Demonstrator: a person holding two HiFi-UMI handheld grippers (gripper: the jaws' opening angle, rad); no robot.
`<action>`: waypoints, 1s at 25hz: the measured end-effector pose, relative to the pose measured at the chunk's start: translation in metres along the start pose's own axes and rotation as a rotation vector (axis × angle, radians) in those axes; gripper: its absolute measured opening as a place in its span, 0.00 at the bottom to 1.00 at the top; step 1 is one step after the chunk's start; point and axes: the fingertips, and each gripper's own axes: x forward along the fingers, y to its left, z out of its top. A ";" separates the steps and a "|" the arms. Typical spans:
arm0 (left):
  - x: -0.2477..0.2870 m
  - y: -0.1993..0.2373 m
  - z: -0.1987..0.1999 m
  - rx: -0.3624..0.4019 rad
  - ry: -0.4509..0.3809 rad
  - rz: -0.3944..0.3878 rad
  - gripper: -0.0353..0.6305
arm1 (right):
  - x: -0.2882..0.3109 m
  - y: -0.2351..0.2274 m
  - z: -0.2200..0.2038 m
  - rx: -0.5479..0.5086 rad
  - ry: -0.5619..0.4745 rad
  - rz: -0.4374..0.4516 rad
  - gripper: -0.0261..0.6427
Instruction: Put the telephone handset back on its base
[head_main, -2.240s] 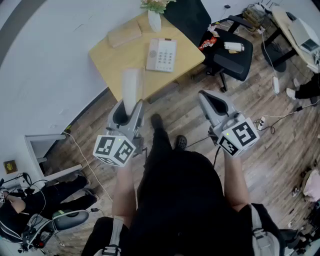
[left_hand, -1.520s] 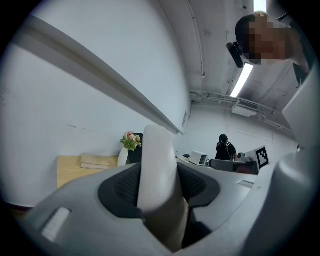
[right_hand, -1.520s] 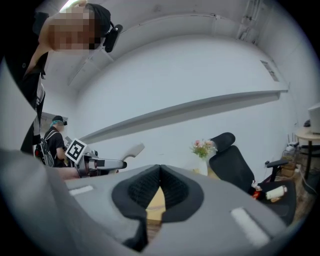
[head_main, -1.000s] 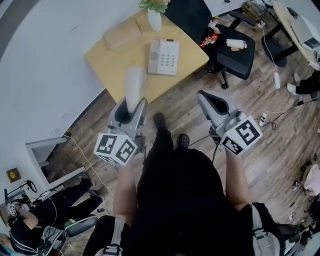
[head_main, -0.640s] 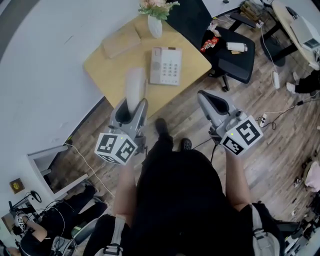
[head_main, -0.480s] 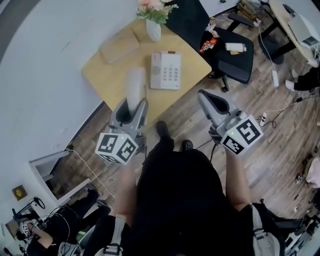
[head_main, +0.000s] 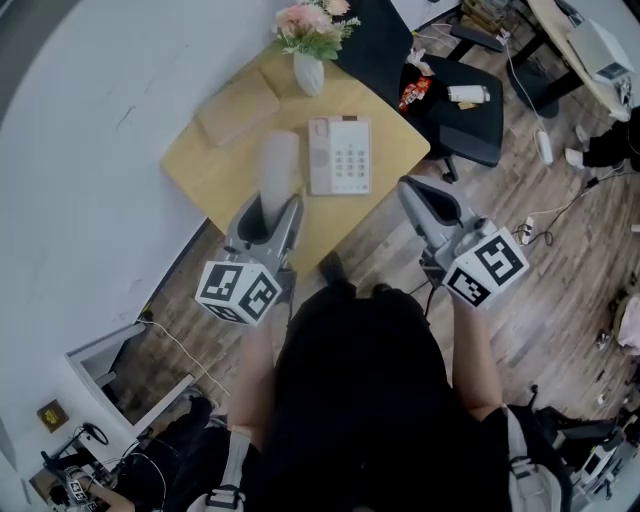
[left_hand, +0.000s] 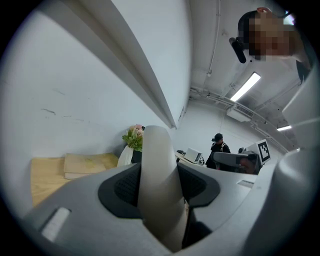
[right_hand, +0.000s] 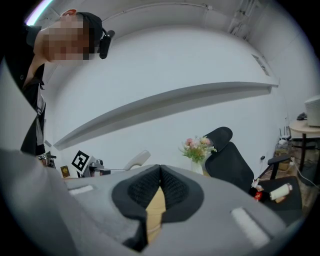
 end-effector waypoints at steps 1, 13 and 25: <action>0.002 0.004 0.000 -0.001 0.004 -0.007 0.38 | 0.005 0.001 0.000 0.001 0.000 -0.004 0.04; 0.025 0.029 -0.014 -0.054 0.070 -0.067 0.38 | 0.023 -0.001 -0.011 0.048 0.021 -0.075 0.04; 0.058 0.035 -0.043 -0.083 0.156 -0.006 0.38 | 0.032 -0.026 -0.020 0.093 0.056 -0.022 0.04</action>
